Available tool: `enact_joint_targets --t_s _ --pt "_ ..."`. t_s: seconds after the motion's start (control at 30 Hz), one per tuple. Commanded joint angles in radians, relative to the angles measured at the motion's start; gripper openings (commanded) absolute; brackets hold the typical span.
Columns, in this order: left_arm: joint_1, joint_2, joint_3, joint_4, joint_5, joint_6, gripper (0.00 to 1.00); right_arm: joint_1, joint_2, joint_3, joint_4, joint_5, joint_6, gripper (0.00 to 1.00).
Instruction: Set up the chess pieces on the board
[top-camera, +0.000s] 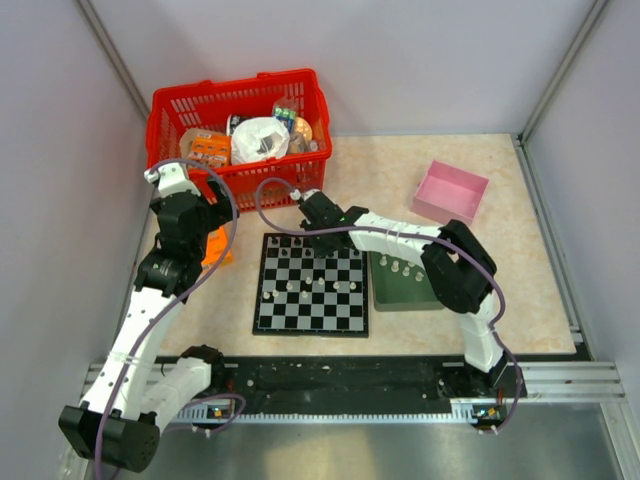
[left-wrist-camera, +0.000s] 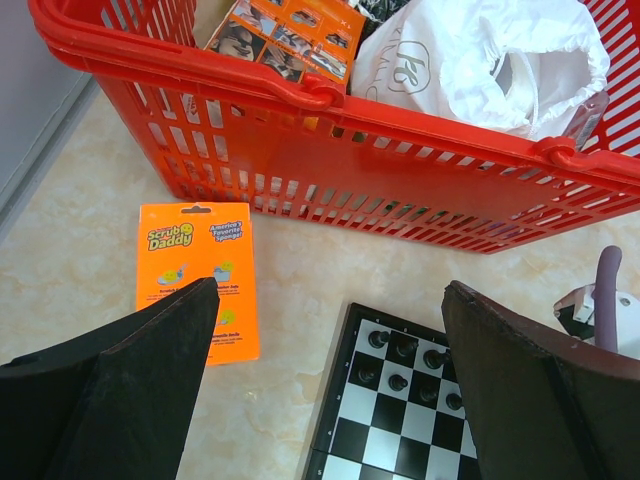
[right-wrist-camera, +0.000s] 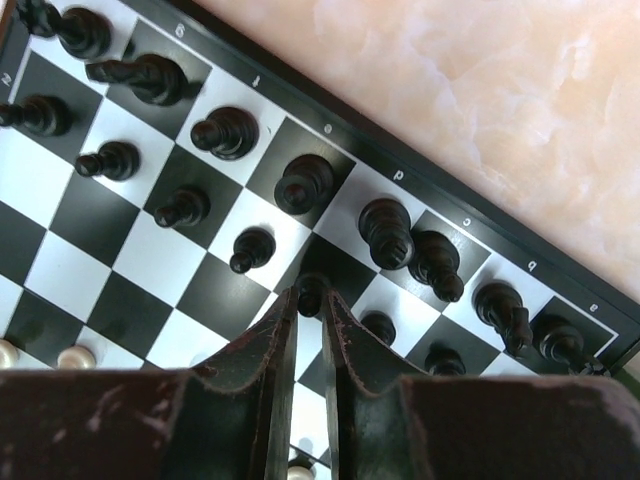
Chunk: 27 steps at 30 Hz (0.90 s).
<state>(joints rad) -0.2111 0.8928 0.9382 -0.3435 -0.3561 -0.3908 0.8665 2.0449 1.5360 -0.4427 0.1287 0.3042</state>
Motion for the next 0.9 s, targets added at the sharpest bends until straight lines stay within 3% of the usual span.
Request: enact_joint_targets --t_s 0.0,0.27,0.47,0.67,0.87 --pt "0.004 -0.005 -0.003 0.049 0.002 -0.006 0.99 -0.009 -0.055 -0.008 -0.002 -0.023 -0.022 0.17" --pt "0.004 -0.012 0.001 0.043 -0.006 -0.005 0.99 -0.009 -0.115 0.01 -0.007 -0.044 -0.016 0.33" --pt "0.004 -0.008 0.008 0.044 0.002 -0.008 0.99 -0.012 -0.254 -0.023 -0.016 -0.015 -0.022 0.41" --pt "0.006 0.014 0.054 0.034 -0.009 -0.013 0.99 -0.066 -0.434 -0.186 -0.011 0.069 0.012 0.51" --pt "0.006 0.049 0.148 0.011 -0.015 -0.022 0.99 -0.197 -0.615 -0.413 -0.017 0.092 0.09 0.54"
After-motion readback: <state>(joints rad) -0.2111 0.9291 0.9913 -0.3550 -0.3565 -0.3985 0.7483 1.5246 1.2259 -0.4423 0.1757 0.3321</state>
